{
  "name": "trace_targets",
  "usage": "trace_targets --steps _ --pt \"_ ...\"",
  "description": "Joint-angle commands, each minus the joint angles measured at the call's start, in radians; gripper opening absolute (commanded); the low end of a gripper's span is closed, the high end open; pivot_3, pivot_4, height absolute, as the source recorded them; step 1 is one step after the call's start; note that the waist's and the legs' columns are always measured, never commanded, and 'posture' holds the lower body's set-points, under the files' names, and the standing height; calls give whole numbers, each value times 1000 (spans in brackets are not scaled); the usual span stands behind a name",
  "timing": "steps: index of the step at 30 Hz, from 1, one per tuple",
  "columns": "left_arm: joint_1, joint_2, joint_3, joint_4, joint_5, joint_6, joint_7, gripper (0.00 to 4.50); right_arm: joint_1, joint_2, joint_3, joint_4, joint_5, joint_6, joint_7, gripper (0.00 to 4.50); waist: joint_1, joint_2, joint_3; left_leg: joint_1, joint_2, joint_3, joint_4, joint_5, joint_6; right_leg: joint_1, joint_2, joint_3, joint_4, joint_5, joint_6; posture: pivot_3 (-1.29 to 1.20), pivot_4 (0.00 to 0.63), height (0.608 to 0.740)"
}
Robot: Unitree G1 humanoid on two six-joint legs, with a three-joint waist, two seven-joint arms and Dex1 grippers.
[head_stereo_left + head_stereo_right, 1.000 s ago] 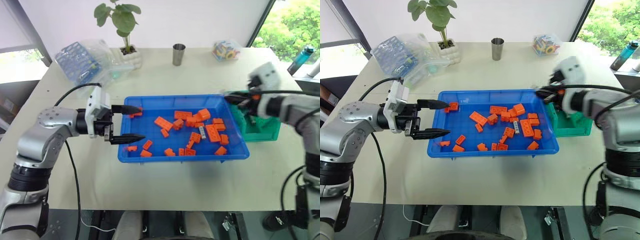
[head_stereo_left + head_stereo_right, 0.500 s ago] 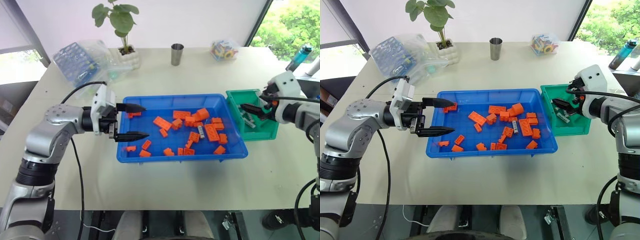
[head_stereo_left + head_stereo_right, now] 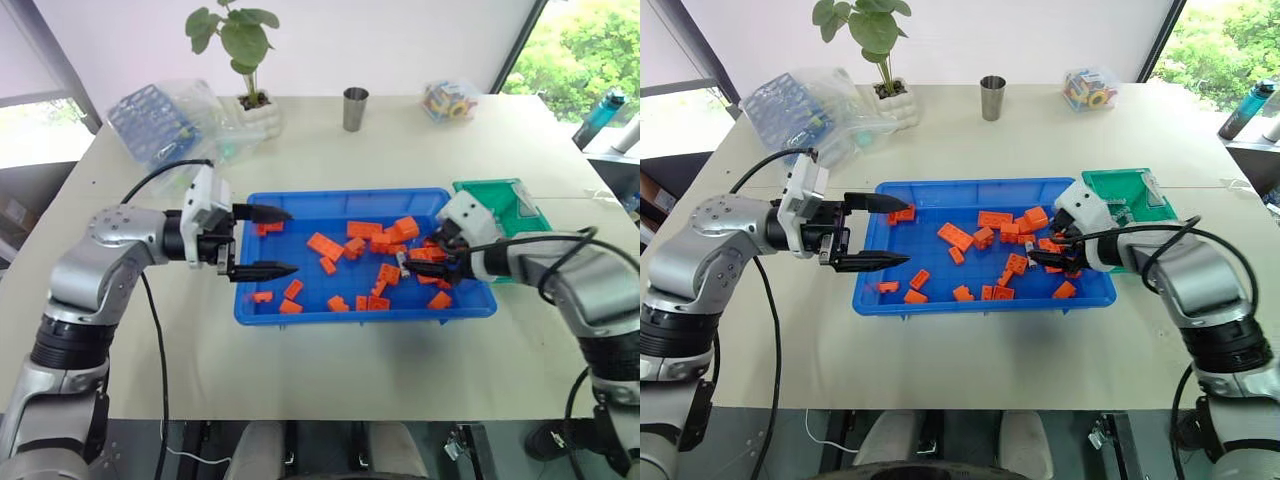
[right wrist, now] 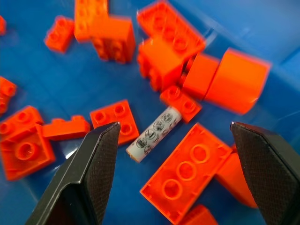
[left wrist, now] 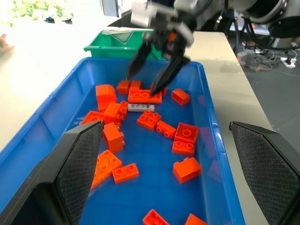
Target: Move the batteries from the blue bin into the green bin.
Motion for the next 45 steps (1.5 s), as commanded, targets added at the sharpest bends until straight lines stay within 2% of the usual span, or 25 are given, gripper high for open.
trace_targets --steps 1,8,19,26,30,36,45 --pt "1 15 26 -35 -7 -3 3 4500 -16 28 6 -14 -9 6 -21 3852 0 0 0 0 0 0 0 0 0 0 0 0 0 0 0 0 150 716" --pt "24 23 35 -57 -14 3 18 4500 -29 92 9 24 -18 24 -62 3852 1 0 0 0 0 0 0 0 0 0 0 0 0 0 0 0 150 716" --pt "25 24 31 -58 -11 0 24 4500 -20 71 -18 30 -15 33 -44 3852 1 0 0 0 0 0 0 0 0 0 0 0 0 0 0 0 150 716" --pt "11 21 19 -37 0 -11 11 4500 -17 -82 -28 26 -12 -145 148 3852 0 0 0 0 0 0 0 0 0 0 0 0 0 0 0 0 150 716" --pt "-3 8 9 -28 7 -18 13 4500 -27 -82 12 64 -68 -231 156 3852 -1 0 0 0 0 0 0 0 0 0 0 0 0 0 0 0 150 716" --pt "11 8 13 -41 6 -22 15 4500 43 -99 59 -11 -119 -344 203 3852 3 0 0 0 0 0 0 0 0 0 0 0 0 0 0 0 150 716" --pt "15 20 19 -43 6 -21 11 4500 42 -64 107 22 -174 -352 208 3852 0 0 0 0 0 0 1 0 0 1 0 0 0 0 0 0 150 716"
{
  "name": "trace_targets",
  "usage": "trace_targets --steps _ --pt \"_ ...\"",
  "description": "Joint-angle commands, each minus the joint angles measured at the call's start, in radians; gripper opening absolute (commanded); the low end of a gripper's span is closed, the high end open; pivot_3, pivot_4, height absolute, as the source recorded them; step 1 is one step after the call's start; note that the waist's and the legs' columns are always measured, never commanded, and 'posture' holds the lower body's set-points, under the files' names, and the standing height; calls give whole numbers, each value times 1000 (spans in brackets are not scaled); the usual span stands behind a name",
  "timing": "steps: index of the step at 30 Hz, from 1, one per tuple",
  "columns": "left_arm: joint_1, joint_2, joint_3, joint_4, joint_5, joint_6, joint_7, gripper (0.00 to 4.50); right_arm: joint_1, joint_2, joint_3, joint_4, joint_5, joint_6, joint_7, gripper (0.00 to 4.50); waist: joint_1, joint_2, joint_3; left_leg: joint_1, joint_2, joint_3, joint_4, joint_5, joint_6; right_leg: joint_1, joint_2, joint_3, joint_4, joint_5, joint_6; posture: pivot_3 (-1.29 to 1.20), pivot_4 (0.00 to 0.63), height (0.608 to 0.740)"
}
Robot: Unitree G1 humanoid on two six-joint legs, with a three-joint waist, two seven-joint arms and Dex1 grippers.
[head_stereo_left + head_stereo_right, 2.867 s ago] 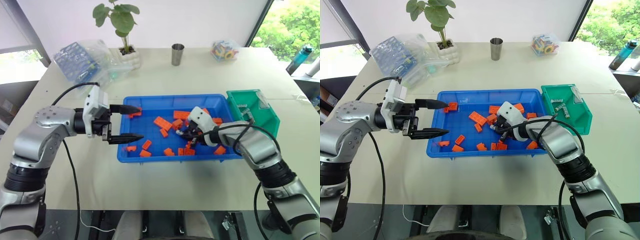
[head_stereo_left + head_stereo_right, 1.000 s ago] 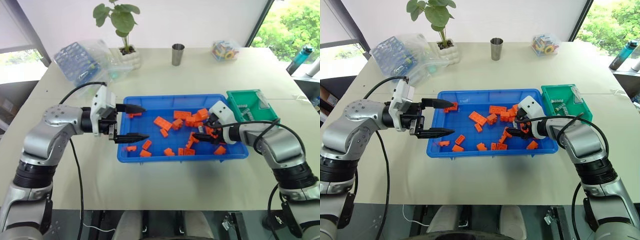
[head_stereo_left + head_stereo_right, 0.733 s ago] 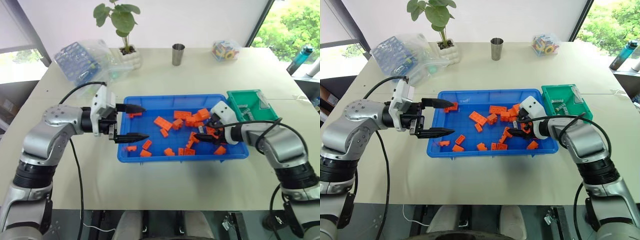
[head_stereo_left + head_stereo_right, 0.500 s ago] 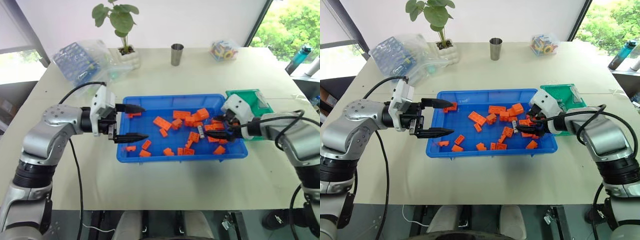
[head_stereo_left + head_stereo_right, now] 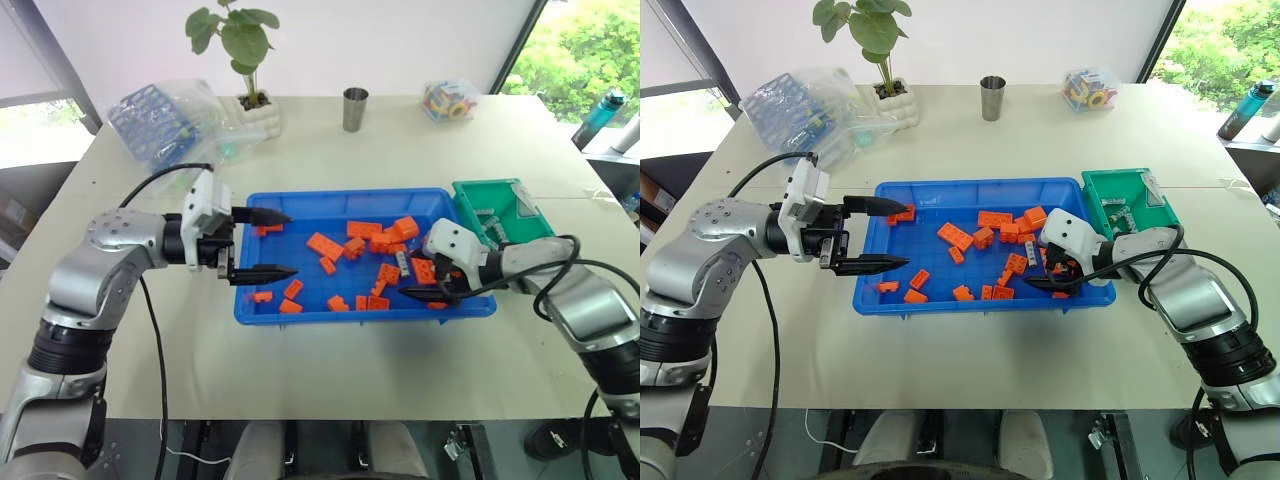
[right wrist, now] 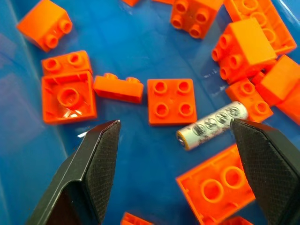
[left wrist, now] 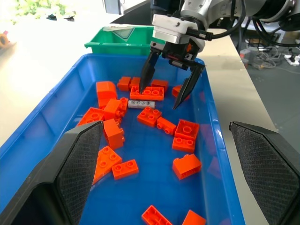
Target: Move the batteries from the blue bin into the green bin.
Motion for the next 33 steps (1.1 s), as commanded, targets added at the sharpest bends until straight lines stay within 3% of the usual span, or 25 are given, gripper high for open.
trace_targets --steps 1,12,23,28,32,33 --pt "-11 10 18 -25 3 -16 -2 4500 -28 24 20 19 -34 -6 -7 3852 0 0 0 0 0 0 0 0 0 0 0 0 0 0 0 0 150 716" --pt "-20 8 18 -24 5 -17 2 4500 -97 70 73 155 -116 -10 5 3852 0 0 0 0 0 0 1 0 0 0 0 0 0 0 0 0 150 716" --pt "-5 10 22 -25 12 -25 4 4500 -133 140 67 79 -75 134 5 3852 0 0 0 0 0 0 1 0 0 0 0 -1 1 0 0 0 150 716" --pt "-10 10 22 -20 17 -27 1 4500 -126 145 77 116 -112 117 -21 3852 0 0 0 0 0 0 1 0 0 0 0 -1 1 0 0 0 150 716" --pt "-13 11 21 -13 19 -31 -4 4500 -125 148 67 117 -106 118 -29 2749 0 0 0 0 0 -1 1 0 0 1 0 -1 1 0 0 0 150 716" --pt "-13 11 21 -13 19 -31 -5 4500 -125 148 66 114 -106 119 -32 2137 0 0 0 0 0 -1 1 0 0 0 0 -1 1 0 0 0 150 716"
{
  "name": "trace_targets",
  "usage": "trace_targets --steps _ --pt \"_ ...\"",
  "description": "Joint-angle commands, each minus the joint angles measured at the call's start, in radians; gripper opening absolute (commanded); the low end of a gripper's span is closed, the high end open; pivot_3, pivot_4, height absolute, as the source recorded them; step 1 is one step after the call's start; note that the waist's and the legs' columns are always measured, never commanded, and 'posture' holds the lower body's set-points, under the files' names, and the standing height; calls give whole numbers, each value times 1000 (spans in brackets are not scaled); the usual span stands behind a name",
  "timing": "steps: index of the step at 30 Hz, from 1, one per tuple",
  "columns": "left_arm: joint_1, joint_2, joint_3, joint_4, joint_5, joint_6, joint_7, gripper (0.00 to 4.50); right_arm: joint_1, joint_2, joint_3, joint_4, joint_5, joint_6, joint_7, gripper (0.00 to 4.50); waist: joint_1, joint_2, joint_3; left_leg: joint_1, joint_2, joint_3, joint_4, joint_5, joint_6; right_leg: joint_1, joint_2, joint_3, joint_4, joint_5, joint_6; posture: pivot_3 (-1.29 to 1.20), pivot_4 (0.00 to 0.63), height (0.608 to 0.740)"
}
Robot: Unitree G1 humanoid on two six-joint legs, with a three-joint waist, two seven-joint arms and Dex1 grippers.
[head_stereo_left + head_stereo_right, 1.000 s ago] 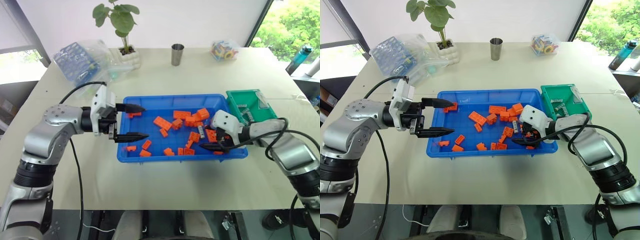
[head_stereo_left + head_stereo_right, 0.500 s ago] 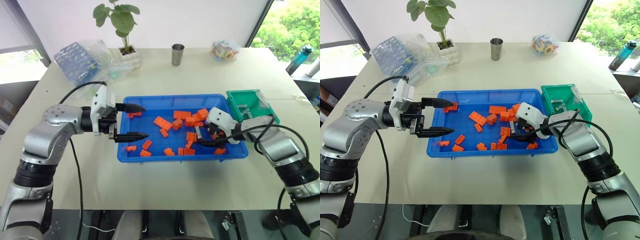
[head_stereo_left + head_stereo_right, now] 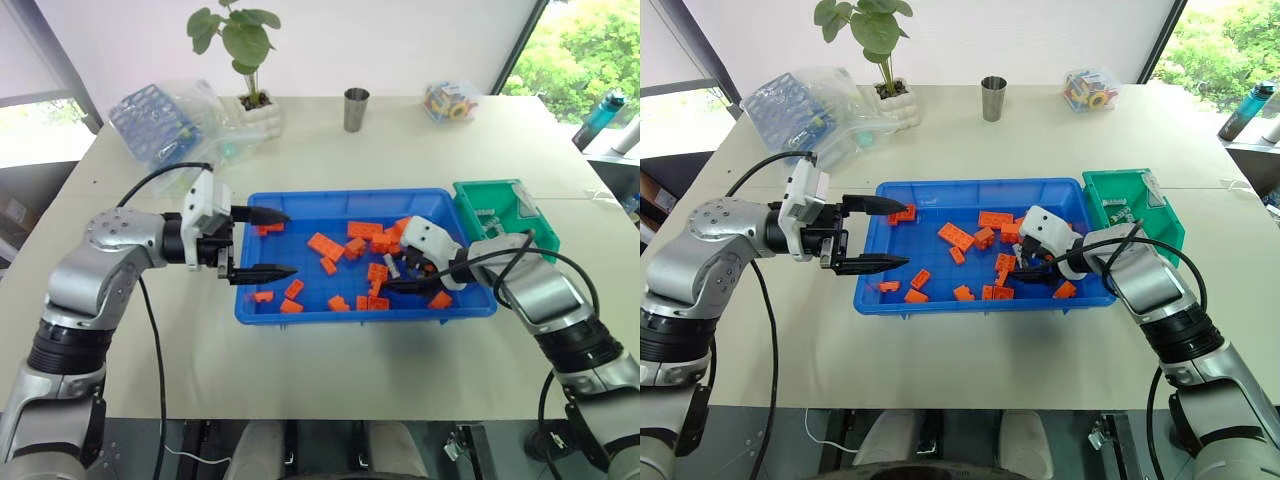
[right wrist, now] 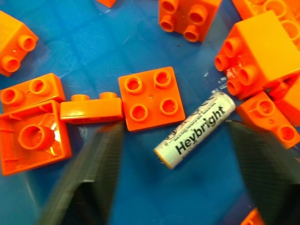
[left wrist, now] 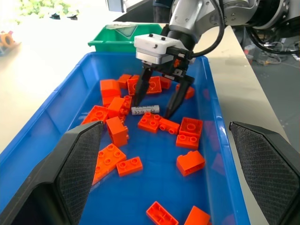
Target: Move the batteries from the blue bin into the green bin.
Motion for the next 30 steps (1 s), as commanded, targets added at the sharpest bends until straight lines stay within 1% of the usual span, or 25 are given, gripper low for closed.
trace_targets --steps 1,2,3,8,11,14,18,21,23,25,27,30 --pt "-14 10 19 -12 0 -16 -6 4500 -6 2 -17 -9 -9 2 -17 1776 0 0 0 0 0 0 0 0 0 0 0 0 0 0 0 0 150 716" --pt "-14 9 19 -13 0 -16 -6 4500 -6 2 -17 -11 -8 3 -19 1249 0 0 0 0 0 0 0 0 0 0 0 0 0 0 0 0 150 716" --pt "-15 9 18 -12 0 -15 -7 4500 -4 0 -18 -17 -7 3 -21 849 0 0 0 0 0 0 0 0 0 0 0 0 0 0 0 0 150 716" --pt "-20 8 16 -9 -1 -13 -13 4500 3 -19 -33 -49 2 8 -22 849 0 0 0 0 0 0 0 0 0 0 0 0 0 0 0 0 150 716" --pt "-20 5 15 -10 -3 -12 -15 4500 0 -40 -75 -85 21 34 -26 849 0 0 0 0 0 0 0 0 0 0 0 0 0 0 0 0 150 716" --pt "-20 1 12 -8 -2 -13 -14 4500 -29 -61 -175 -112 71 101 -36 849 1 0 0 0 0 0 0 0 0 0 0 0 0 0 0 0 150 716" --pt "-14 0 12 -7 -1 -16 -15 4500 -103 -88 -369 -111 179 248 -56 849 0 0 0 0 0 0 0 0 0 0 0 0 0 0 0 0 150 716" --pt "-16 -4 7 1 2 -20 -18 4500 -106 -105 -427 -137 239 310 -52 849 1 0 0 0 0 0 0 0 0 0 0 0 0 0 0 0 150 716" --pt "-26 -10 1 10 6 -23 -18 4500 -86 -93 -423 -172 265 334 -64 849 0 0 0 0 0 -1 0 0 1 0 0 0 0 0 0 0 150 716" --pt "-39 -17 -6 24 10 -28 -21 4500 -58 -80 -377 -203 257 307 -79 849 0 0 0 0 0 0 0 0 1 0 0 0 0 0 0 0 150 716" --pt "-47 -22 -9 32 13 -31 -24 4500 -58 -41 -358 -200 265 320 -112 849 -2 0 0 0 0 0 0 0 1 0 0 0 0 0 0 0 150 716" --pt "-54 -27 -12 38 18 -33 -31 4500 -58 -14 -296 -177 228 272 -146 1647 -2 0 0 0 0 0 0 0 1 -1 0 0 0 0 0 0 150 716"
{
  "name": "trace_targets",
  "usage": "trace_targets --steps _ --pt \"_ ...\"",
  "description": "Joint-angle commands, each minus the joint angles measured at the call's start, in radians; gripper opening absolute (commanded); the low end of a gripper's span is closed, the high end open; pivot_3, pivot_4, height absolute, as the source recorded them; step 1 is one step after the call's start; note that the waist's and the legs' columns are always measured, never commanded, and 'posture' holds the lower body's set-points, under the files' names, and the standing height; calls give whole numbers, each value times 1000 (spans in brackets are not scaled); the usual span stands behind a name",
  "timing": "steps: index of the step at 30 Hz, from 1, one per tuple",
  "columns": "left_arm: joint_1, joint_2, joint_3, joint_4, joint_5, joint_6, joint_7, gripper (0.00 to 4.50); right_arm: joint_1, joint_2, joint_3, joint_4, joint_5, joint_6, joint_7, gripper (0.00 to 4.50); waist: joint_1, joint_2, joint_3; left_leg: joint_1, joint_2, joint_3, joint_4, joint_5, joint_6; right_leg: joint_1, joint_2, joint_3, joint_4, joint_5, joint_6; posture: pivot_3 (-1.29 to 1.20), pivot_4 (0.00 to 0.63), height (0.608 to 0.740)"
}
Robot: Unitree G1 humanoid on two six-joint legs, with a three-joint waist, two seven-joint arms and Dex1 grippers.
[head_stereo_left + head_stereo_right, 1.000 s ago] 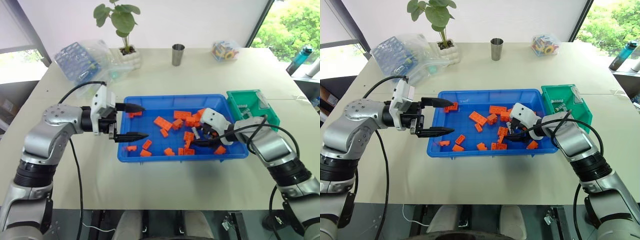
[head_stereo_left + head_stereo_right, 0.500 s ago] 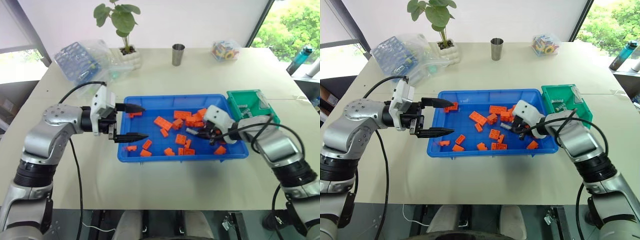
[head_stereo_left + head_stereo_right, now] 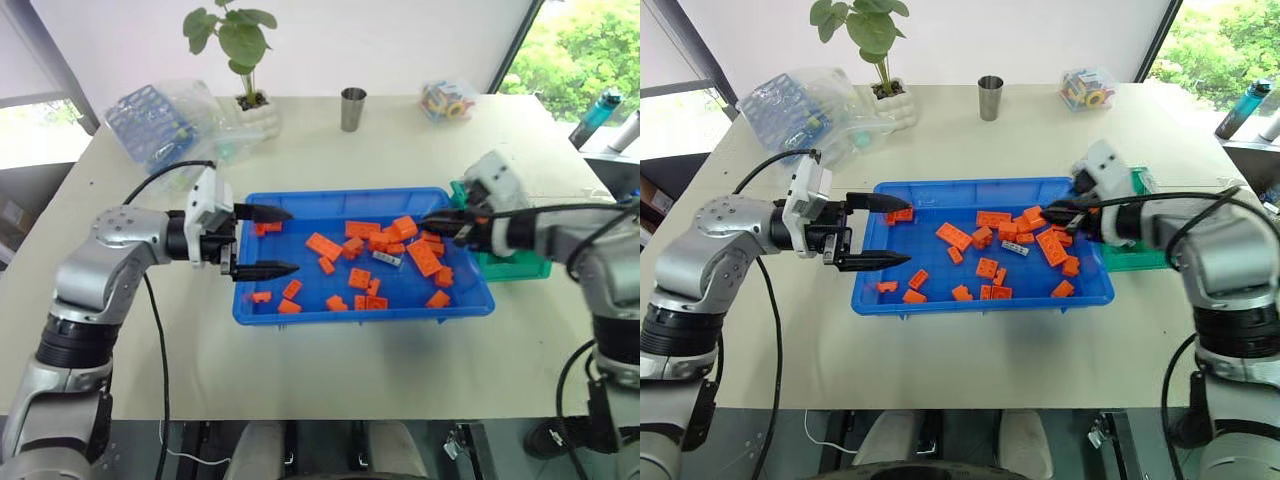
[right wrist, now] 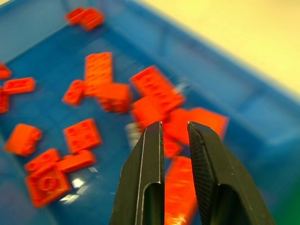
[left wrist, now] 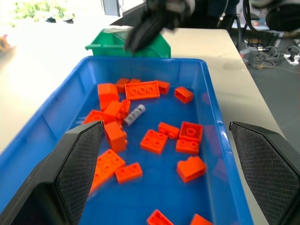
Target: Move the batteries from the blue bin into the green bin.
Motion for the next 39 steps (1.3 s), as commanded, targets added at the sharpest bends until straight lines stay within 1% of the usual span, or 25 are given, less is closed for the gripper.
trace_targets --steps 1,2,7,15,25,29,30,32,35,36,39 --pt "-15 2 -1 -4 8 -20 -14 4500 -9 1 65 1 -51 -78 -39 2076 1 0 0 0 0 0 0 0 0 0 0 0 0 0 0 0 150 716" --pt "-16 2 0 -4 9 -21 -15 4500 -5 3 88 12 -65 -96 -47 2534 1 0 0 0 0 0 0 0 0 0 0 0 0 0 0 0 150 716" --pt "-8 9 13 -17 9 -15 -14 4500 35 -7 172 36 -104 -161 -39 2534 4 0 0 0 -1 0 0 0 0 0 0 0 0 0 0 0 150 716" --pt "27 27 35 -49 0 -6 0 4500 113 -31 198 23 -128 -220 -24 2534 2 0 0 0 0 0 0 0 0 0 0 0 0 0 0 0 150 716" --pt "18 31 30 -50 -2 -8 10 4500 104 33 233 99 -152 -256 -33 2534 2 0 0 0 0 0 0 0 0 0 0 0 0 0 0 0 150 716" --pt "11 29 27 -42 1 -13 7 4500 84 77 258 142 -170 -269 -43 2534 1 0 0 0 0 0 1 0 0 0 0 0 0 0 0 0 150 716" --pt "10 29 27 -42 2 -14 6 4500 81 83 260 146 -173 -272 -43 2303 1 0 0 0 0 0 1 0 0 0 0 0 0 0 0 0 150 716" --pt "9 29 27 -42 2 -14 6 4500 77 94 258 151 -174 -275 -42 1698 1 0 0 0 0 0 1 0 0 0 0 0 0 0 0 0 150 716" --pt "9 27 25 -36 5 -20 4 4500 76 93 245 133 -176 -271 -45 231 3 0 0 0 0 0 1 0 0 0 0 0 0 0 0 0 150 716" --pt "9 26 25 -35 6 -22 4 4500 77 86 237 120 -175 -268 -45 45 3 0 0 0 0 0 1 0 0 1 0 0 0 0 0 0 150 716" --pt "9 23 23 -33 8 -24 5 4500 78 62 204 75 -159 -240 -43 52 2 0 0 0 0 -1 1 0 0 0 0 0 0 0 0 0 150 716"
